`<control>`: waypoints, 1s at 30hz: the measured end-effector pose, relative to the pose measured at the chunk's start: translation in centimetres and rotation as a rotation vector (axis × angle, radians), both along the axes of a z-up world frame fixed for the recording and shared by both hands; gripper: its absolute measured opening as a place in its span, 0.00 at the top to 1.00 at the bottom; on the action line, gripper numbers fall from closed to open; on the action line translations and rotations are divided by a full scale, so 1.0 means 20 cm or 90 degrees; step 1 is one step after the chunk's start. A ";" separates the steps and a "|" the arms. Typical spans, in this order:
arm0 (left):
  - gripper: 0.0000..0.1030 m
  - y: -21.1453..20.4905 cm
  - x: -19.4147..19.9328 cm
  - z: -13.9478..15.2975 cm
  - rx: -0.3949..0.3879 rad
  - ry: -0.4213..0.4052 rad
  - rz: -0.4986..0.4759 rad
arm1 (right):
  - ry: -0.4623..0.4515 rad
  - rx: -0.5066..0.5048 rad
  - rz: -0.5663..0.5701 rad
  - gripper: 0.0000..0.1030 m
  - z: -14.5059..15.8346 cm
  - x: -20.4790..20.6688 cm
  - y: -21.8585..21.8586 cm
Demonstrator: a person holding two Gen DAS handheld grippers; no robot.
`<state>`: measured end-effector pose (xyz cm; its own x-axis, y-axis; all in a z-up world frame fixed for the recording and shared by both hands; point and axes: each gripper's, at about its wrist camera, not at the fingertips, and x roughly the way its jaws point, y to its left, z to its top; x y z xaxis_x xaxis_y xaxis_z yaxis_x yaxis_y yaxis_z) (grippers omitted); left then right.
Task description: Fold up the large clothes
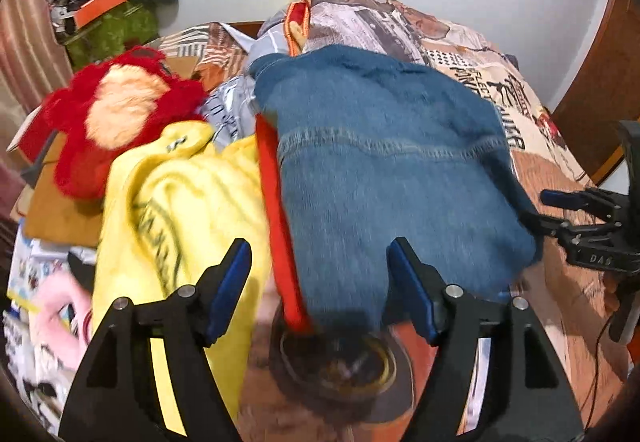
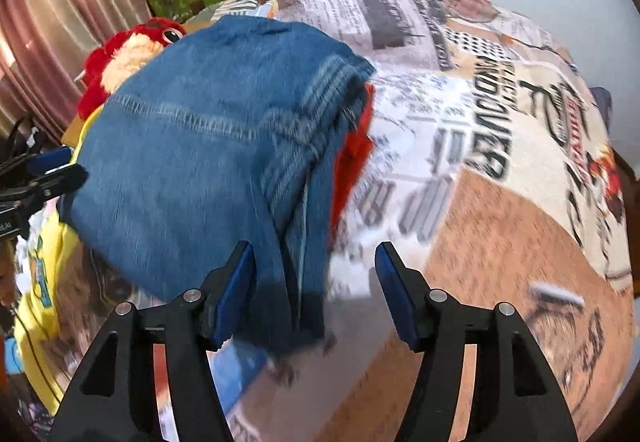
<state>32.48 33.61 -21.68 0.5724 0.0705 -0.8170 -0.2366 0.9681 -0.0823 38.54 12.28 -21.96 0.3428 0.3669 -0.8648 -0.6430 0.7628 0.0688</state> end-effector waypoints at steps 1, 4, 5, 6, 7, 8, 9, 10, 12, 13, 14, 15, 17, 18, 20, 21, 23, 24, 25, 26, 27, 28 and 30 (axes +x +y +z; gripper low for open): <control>0.32 -0.01 -0.04 0.01 0.004 0.003 0.003 | 0.000 -0.003 -0.005 0.43 0.01 -0.02 -0.02; 0.32 -0.06 -0.13 0.07 0.033 0.008 0.013 | 0.018 0.013 -0.012 0.43 0.09 -0.08 -0.09; 0.32 -0.08 -0.16 0.12 0.047 -0.001 0.015 | 0.009 0.030 -0.014 0.43 0.15 -0.11 -0.12; 0.32 -0.10 -0.19 0.17 0.058 -0.014 0.018 | -0.002 0.044 -0.016 0.43 0.20 -0.13 -0.13; 0.32 -0.12 -0.21 0.23 0.068 -0.029 0.020 | -0.013 0.058 -0.017 0.43 0.25 -0.16 -0.15; 0.32 -0.14 -0.24 0.27 0.074 -0.043 0.021 | -0.027 0.079 -0.018 0.43 0.33 -0.19 -0.18; 0.32 -0.16 -0.28 0.35 0.081 -0.066 0.022 | -0.036 0.093 -0.019 0.43 0.37 -0.22 -0.19; 0.32 -0.19 -0.30 0.41 0.085 -0.084 0.022 | -0.048 0.118 -0.020 0.43 0.45 -0.26 -0.22; 0.32 -0.26 -0.38 0.56 0.096 -0.135 0.021 | -0.074 0.166 -0.019 0.43 0.61 -0.33 -0.26; 0.32 -0.30 -0.43 0.66 0.106 -0.172 0.022 | -0.088 0.187 -0.018 0.43 0.67 -0.37 -0.28; 0.32 -0.34 -0.47 0.72 0.116 -0.198 0.024 | -0.107 0.209 -0.016 0.43 0.74 -0.41 -0.30; 0.32 -0.38 -0.51 0.79 0.127 -0.225 0.025 | -0.126 0.228 -0.014 0.43 0.81 -0.45 -0.32; 0.32 -0.47 -0.63 0.92 0.147 -0.290 0.027 | -0.177 0.261 -0.010 0.43 0.94 -0.56 -0.35; 0.32 -0.51 -0.68 0.97 0.152 -0.318 0.028 | -0.214 0.281 -0.006 0.43 1.02 -0.64 -0.38; 0.32 -0.59 -0.79 1.07 0.157 -0.372 0.026 | -0.257 0.309 -0.001 0.43 1.11 -0.75 -0.41; 0.32 -0.63 -0.85 1.12 0.161 -0.398 0.026 | -0.281 0.323 0.002 0.43 1.16 -0.81 -0.43; 0.32 -0.70 -0.95 1.18 0.168 -0.439 0.025 | -0.335 0.345 0.009 0.43 1.24 -0.95 -0.47; 0.32 -0.72 -0.99 1.20 0.171 -0.455 0.024 | -0.351 0.351 0.011 0.43 1.26 -0.99 -0.48; 0.32 -0.76 -1.05 1.22 0.177 -0.475 0.024 | -0.376 0.359 0.011 0.43 1.28 -1.06 -0.50; 0.32 -0.79 -1.08 1.23 0.183 -0.486 0.025 | -0.397 0.368 0.011 0.43 1.30 -1.12 -0.51; 0.32 -0.81 -1.11 1.24 0.190 -0.498 0.028 | -0.411 0.375 0.012 0.43 1.31 -1.16 -0.53; 0.32 -0.83 -1.15 1.24 0.200 -0.508 0.033 | -0.420 0.381 0.012 0.43 1.31 -1.20 -0.54; 0.32 -0.87 -1.21 1.24 0.218 -0.522 0.049 | -0.433 0.392 0.009 0.43 1.32 -1.25 -0.55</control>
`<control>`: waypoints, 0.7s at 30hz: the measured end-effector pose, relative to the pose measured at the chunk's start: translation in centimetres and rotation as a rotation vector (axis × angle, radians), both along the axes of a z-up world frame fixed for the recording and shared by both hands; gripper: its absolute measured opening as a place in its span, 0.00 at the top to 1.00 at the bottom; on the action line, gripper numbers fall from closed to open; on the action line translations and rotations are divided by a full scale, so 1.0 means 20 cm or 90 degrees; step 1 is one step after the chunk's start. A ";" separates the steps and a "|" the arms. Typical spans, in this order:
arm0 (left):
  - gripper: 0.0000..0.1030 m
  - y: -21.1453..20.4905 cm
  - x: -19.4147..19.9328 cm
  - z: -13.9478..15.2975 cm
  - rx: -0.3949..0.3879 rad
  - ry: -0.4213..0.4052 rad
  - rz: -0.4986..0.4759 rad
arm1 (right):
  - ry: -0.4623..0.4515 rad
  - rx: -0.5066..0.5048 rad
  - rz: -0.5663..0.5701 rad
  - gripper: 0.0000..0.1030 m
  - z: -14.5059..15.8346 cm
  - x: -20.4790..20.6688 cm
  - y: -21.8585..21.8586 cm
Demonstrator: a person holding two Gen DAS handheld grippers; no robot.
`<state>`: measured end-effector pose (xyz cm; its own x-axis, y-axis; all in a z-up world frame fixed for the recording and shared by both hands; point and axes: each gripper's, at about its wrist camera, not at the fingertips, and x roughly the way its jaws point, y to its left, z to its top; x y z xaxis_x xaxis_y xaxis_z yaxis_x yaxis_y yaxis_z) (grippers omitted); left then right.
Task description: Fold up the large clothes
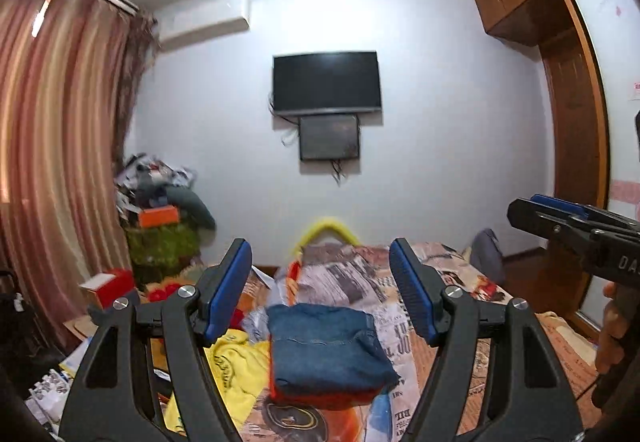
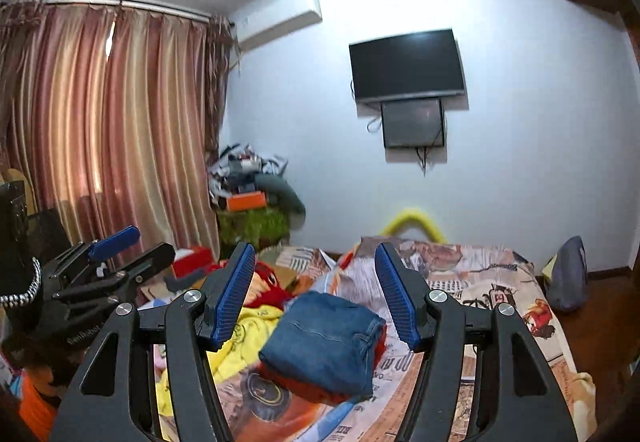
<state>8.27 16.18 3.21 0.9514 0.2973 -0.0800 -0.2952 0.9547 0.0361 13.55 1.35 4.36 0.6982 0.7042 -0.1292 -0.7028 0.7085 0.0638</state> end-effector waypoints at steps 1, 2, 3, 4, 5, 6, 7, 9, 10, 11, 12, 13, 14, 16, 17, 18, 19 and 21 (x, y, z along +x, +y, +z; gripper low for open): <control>0.32 -0.01 -0.03 0.00 0.001 -0.005 0.004 | -0.004 0.005 -0.005 0.43 0.00 -0.02 0.00; 0.32 -0.02 -0.04 -0.01 0.001 -0.007 0.006 | -0.006 0.009 -0.011 0.43 -0.01 -0.03 -0.01; 0.31 -0.02 -0.06 -0.01 0.001 -0.009 0.010 | -0.006 0.009 -0.019 0.43 -0.02 -0.04 0.00; 0.29 -0.03 -0.08 -0.02 -0.001 -0.011 0.014 | -0.005 0.008 -0.024 0.43 -0.03 -0.04 0.00; 0.24 -0.03 -0.09 -0.03 -0.004 -0.012 0.017 | -0.003 0.006 -0.027 0.43 -0.04 -0.04 0.01; 0.17 -0.03 -0.10 -0.03 -0.008 -0.012 0.019 | 0.001 0.004 -0.028 0.41 -0.05 -0.04 0.00; 0.15 -0.03 -0.10 -0.04 -0.013 -0.011 0.021 | 0.004 0.002 -0.032 0.40 -0.06 -0.04 -0.01; 0.13 -0.06 -0.13 -0.06 -0.011 -0.007 0.027 | 0.010 0.000 -0.045 0.29 -0.08 -0.05 -0.01; 0.13 -0.06 -0.13 -0.07 -0.008 -0.002 0.031 | 0.011 -0.003 -0.056 0.26 -0.10 -0.05 -0.01; 0.12 -0.07 -0.12 -0.08 -0.006 0.003 0.036 | 0.012 -0.006 -0.063 0.20 -0.11 -0.05 -0.01; 0.10 -0.07 -0.13 -0.09 -0.006 0.006 0.039 | 0.013 -0.011 -0.070 0.17 -0.11 -0.05 0.00; 0.08 -0.07 -0.13 -0.10 -0.009 0.008 0.040 | 0.015 -0.018 -0.073 0.16 -0.12 -0.05 0.00; 0.06 -0.07 -0.12 -0.11 -0.012 0.010 0.040 | 0.015 -0.027 -0.077 0.15 -0.13 -0.05 0.02; 0.06 -0.06 -0.12 -0.11 -0.017 0.011 0.043 | 0.010 -0.041 -0.084 0.14 -0.13 -0.05 0.03; 0.06 -0.06 -0.12 -0.12 -0.017 0.011 0.045 | 0.005 -0.050 -0.090 0.12 -0.13 -0.06 0.04; 0.06 -0.06 -0.12 -0.12 -0.018 0.012 0.047 | 0.000 -0.056 -0.094 0.10 -0.13 -0.06 0.03; 0.06 -0.05 -0.12 -0.12 -0.020 0.012 0.050 | -0.007 -0.064 -0.101 0.09 -0.13 -0.06 0.04; 0.06 -0.05 -0.13 -0.13 -0.024 0.012 0.053 | -0.020 -0.073 -0.108 0.06 -0.13 -0.08 0.04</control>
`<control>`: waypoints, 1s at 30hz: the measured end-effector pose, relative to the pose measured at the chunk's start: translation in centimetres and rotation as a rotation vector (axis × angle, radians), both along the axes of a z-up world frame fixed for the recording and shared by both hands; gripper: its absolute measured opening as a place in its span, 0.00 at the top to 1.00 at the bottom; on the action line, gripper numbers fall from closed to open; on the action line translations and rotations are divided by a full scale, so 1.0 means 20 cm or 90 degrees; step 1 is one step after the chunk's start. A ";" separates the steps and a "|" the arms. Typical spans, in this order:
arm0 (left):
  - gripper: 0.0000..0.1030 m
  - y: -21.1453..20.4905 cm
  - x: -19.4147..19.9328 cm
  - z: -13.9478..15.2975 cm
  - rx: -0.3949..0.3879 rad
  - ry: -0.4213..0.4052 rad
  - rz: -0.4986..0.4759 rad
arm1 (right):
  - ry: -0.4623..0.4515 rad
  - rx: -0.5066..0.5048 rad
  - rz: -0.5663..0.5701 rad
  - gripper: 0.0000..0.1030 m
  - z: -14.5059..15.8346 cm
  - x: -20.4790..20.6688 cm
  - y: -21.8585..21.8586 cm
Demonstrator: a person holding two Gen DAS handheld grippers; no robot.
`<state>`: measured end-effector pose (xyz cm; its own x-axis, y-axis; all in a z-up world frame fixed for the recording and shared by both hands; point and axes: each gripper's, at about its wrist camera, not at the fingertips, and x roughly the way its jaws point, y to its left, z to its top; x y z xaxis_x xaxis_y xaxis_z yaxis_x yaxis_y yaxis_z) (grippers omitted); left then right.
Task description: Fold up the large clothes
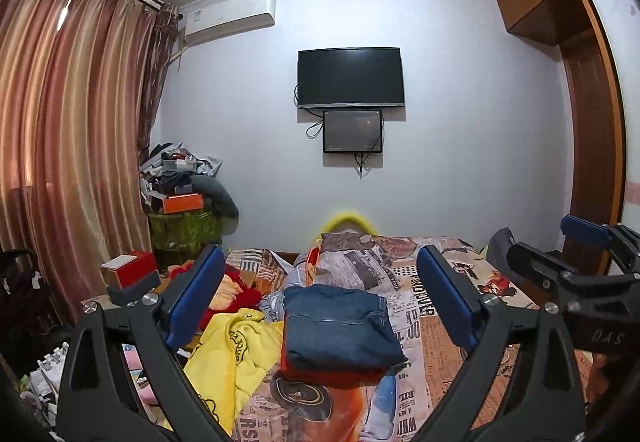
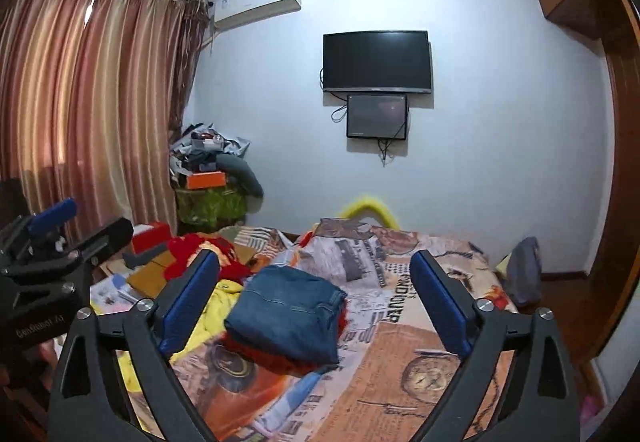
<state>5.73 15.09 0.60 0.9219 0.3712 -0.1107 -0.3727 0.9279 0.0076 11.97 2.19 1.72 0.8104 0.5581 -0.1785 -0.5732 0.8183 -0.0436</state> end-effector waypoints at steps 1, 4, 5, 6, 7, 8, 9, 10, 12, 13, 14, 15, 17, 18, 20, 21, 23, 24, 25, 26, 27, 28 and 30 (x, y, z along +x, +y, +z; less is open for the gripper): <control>0.05 0.01 0.00 0.00 -0.005 0.000 0.000 | -0.004 -0.003 0.000 0.06 0.01 0.00 0.00; 0.05 0.03 0.01 -0.01 -0.016 0.003 0.000 | -0.003 -0.005 -0.002 0.06 0.00 0.00 0.00; 0.05 0.03 0.01 -0.01 -0.017 0.003 0.001 | -0.002 -0.006 -0.002 0.06 0.00 -0.01 0.00; 0.05 0.03 0.01 -0.02 -0.018 0.004 0.001 | 0.000 -0.006 -0.002 0.06 -0.01 -0.01 -0.01; 0.05 0.03 0.01 -0.02 -0.019 0.004 0.002 | 0.002 -0.005 -0.002 0.06 -0.01 -0.01 -0.01; 0.05 0.03 0.01 -0.02 -0.020 0.005 0.003 | 0.005 -0.005 -0.001 0.06 -0.01 -0.01 -0.01; 0.05 0.04 0.01 -0.02 -0.022 0.005 0.003 | 0.007 -0.005 -0.002 0.06 -0.02 -0.01 -0.01; 0.05 0.04 0.01 -0.03 -0.023 0.006 0.003 | 0.008 -0.005 -0.002 0.06 -0.02 -0.01 -0.01; 0.05 0.04 0.01 -0.03 -0.025 0.007 0.003 | 0.010 -0.006 -0.001 0.06 -0.02 -0.01 -0.01; 0.05 0.04 0.01 -0.03 -0.026 0.007 0.003 | 0.011 -0.006 -0.001 0.06 -0.02 -0.01 -0.01; 0.05 0.04 0.02 -0.03 -0.026 0.008 0.004 | 0.010 -0.007 -0.002 0.06 -0.02 -0.02 -0.01; 0.05 0.04 0.02 -0.03 -0.026 0.008 0.004 | 0.010 -0.006 -0.002 0.06 -0.02 -0.02 -0.01; 0.05 0.04 0.02 -0.03 -0.026 0.008 0.005 | 0.011 -0.006 -0.001 0.06 -0.02 -0.02 -0.01; 0.05 0.04 0.02 -0.03 -0.026 0.008 0.005 | 0.011 -0.006 -0.001 0.06 -0.02 -0.02 -0.01; 0.05 0.04 0.02 -0.04 -0.030 0.009 0.002 | 0.013 -0.006 -0.001 0.06 -0.02 -0.02 -0.01; 0.05 0.04 0.02 -0.04 -0.031 0.010 0.002 | 0.015 -0.006 -0.001 0.06 -0.03 -0.02 -0.01; 0.05 0.05 0.02 -0.05 -0.034 0.011 0.003 | 0.017 -0.007 -0.001 0.06 -0.02 -0.02 -0.01; 0.04 0.05 0.02 -0.06 -0.034 0.012 0.003 | 0.018 -0.007 -0.001 0.06 -0.03 -0.02 -0.01; 0.04 0.05 0.03 -0.06 -0.035 0.014 0.004 | 0.020 -0.007 0.000 0.06 -0.03 -0.02 -0.02; 0.04 0.05 0.03 -0.07 -0.035 0.016 0.005 | 0.022 -0.007 0.000 0.06 -0.03 -0.02 -0.02; 0.04 0.05 0.03 -0.07 -0.036 0.017 0.006 | 0.023 -0.006 0.000 0.06 -0.03 -0.01 -0.02; 0.04 0.06 0.03 -0.08 -0.037 0.018 0.007 | 0.024 -0.006 -0.001 0.06 -0.03 -0.01 -0.02; 0.04 0.06 0.04 -0.08 -0.042 0.020 0.006 | 0.025 -0.005 -0.002 0.06 -0.03 -0.01 -0.02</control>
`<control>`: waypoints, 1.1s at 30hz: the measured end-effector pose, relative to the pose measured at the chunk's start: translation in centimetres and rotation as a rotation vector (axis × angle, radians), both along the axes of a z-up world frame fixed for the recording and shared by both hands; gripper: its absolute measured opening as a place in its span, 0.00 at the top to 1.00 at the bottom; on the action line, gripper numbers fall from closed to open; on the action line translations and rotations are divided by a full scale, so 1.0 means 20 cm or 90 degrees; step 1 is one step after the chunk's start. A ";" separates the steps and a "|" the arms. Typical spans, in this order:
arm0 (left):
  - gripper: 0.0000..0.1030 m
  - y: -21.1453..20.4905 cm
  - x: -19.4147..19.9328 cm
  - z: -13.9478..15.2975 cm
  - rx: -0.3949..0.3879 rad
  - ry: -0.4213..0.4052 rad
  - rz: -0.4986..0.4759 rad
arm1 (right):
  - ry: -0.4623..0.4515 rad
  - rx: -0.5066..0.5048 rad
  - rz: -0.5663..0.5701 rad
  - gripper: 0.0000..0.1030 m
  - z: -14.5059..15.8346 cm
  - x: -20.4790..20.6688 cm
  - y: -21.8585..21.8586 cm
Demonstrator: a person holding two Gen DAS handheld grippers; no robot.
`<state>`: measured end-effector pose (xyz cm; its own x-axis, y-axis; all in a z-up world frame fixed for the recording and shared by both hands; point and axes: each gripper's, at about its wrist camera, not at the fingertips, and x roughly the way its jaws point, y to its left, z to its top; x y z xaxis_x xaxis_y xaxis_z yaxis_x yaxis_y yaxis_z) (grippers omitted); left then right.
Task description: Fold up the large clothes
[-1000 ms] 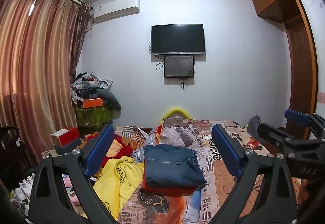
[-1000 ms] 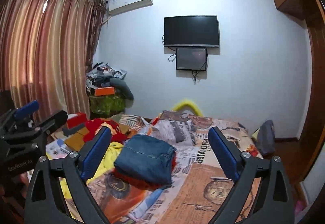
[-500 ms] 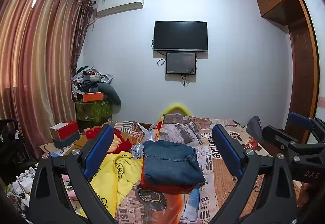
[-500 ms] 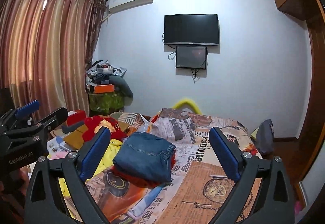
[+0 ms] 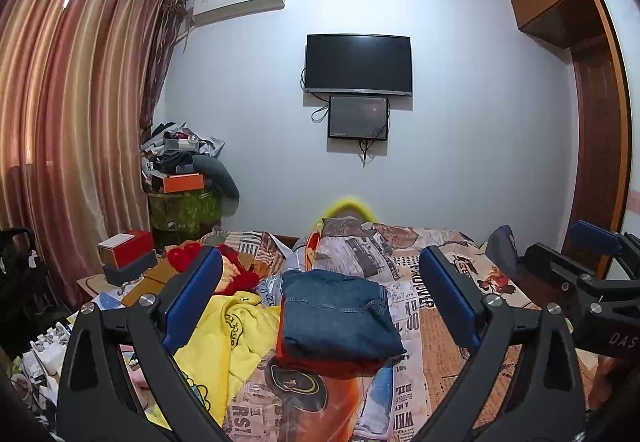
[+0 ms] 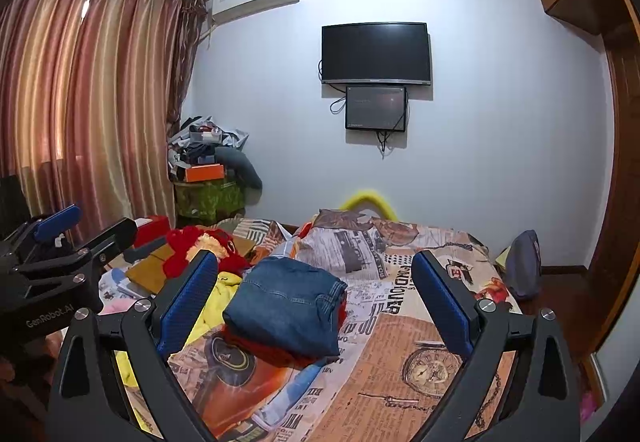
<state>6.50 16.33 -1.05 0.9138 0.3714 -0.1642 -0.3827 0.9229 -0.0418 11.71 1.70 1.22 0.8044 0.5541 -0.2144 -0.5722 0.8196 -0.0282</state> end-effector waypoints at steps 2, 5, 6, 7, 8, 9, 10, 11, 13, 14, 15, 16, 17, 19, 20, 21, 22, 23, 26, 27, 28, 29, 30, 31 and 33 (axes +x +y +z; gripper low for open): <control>0.04 0.01 0.01 0.00 -0.004 0.002 0.000 | 0.001 0.002 -0.001 0.06 0.01 0.00 -0.01; 0.04 0.01 0.01 -0.01 -0.005 0.002 0.001 | 0.004 0.004 -0.001 0.06 0.01 0.00 -0.01; 0.04 0.01 0.01 -0.01 -0.005 0.002 0.001 | 0.005 0.005 0.000 0.06 0.01 0.01 -0.01; 0.04 0.01 0.01 -0.01 -0.005 0.002 0.001 | 0.005 0.005 0.000 0.06 0.01 0.01 -0.01; 0.03 0.01 0.01 -0.01 -0.006 0.003 0.000 | 0.005 0.005 0.000 0.06 0.01 0.01 -0.01; 0.03 0.01 0.01 -0.01 -0.006 0.003 0.000 | 0.005 0.005 0.000 0.06 0.01 0.01 -0.01; 0.03 0.01 0.01 -0.01 -0.006 0.004 0.000 | 0.006 0.006 0.000 0.06 0.00 0.01 -0.02; 0.03 0.01 0.01 -0.01 -0.006 0.004 0.000 | 0.007 0.007 0.000 0.06 0.00 0.01 -0.02; 0.03 0.01 0.01 -0.01 -0.005 0.004 0.001 | 0.009 0.009 0.000 0.06 0.01 0.01 -0.02; 0.03 0.01 0.01 -0.01 -0.005 0.004 0.001 | 0.009 0.010 0.000 0.06 0.01 0.01 -0.02; 0.03 0.01 0.01 -0.01 -0.005 0.004 0.001 | 0.009 0.010 -0.001 0.06 0.00 0.01 -0.02; 0.03 0.01 0.01 -0.01 -0.004 0.004 0.001 | 0.009 0.010 -0.001 0.06 0.01 0.01 -0.02; 0.03 0.01 0.02 -0.01 -0.005 0.004 0.001 | 0.010 0.010 -0.001 0.06 0.01 0.02 -0.02; 0.03 0.01 0.02 -0.01 -0.006 0.005 -0.001 | 0.010 0.010 -0.001 0.06 0.00 0.01 -0.02; 0.03 0.01 0.02 -0.01 -0.006 0.005 -0.003 | 0.010 0.011 -0.001 0.06 0.01 0.01 -0.03; 0.03 0.01 0.02 -0.01 -0.007 0.006 -0.006 | 0.010 0.010 0.000 0.06 0.00 0.02 -0.03; 0.03 0.02 0.02 -0.02 -0.009 0.007 -0.009 | 0.010 0.011 0.000 0.06 0.00 0.02 -0.03; 0.03 0.02 0.02 -0.02 -0.010 0.008 -0.012 | 0.010 0.012 -0.001 0.06 0.01 0.02 -0.03; 0.03 0.02 0.03 -0.02 -0.010 0.009 -0.018 | 0.013 0.014 -0.003 0.06 0.01 0.02 -0.02; 0.03 0.03 0.03 -0.02 -0.009 0.010 -0.019 | 0.013 0.015 -0.004 0.06 0.01 0.02 -0.02; 0.03 0.03 0.03 -0.02 -0.009 0.012 -0.023 | 0.014 0.016 -0.004 0.06 0.01 0.02 -0.02; 0.03 0.03 0.04 -0.03 -0.010 0.015 -0.027 | 0.015 0.018 -0.006 0.06 0.00 0.02 -0.02; 0.03 0.04 0.04 -0.03 -0.011 0.017 -0.030 | 0.016 0.019 -0.007 0.06 0.00 0.02 -0.02; 0.03 0.04 0.04 -0.03 -0.013 0.019 -0.034 | 0.017 0.020 -0.008 0.06 0.00 0.02 -0.02; 0.03 0.04 0.04 -0.04 -0.014 0.021 -0.038 | 0.020 0.023 -0.010 0.06 0.00 0.02 -0.02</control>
<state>7.36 17.18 -1.77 0.9281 0.3124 -0.2024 -0.3283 0.9432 -0.0499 12.15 1.30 1.23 0.8063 0.5495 -0.2191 -0.5595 0.8286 0.0191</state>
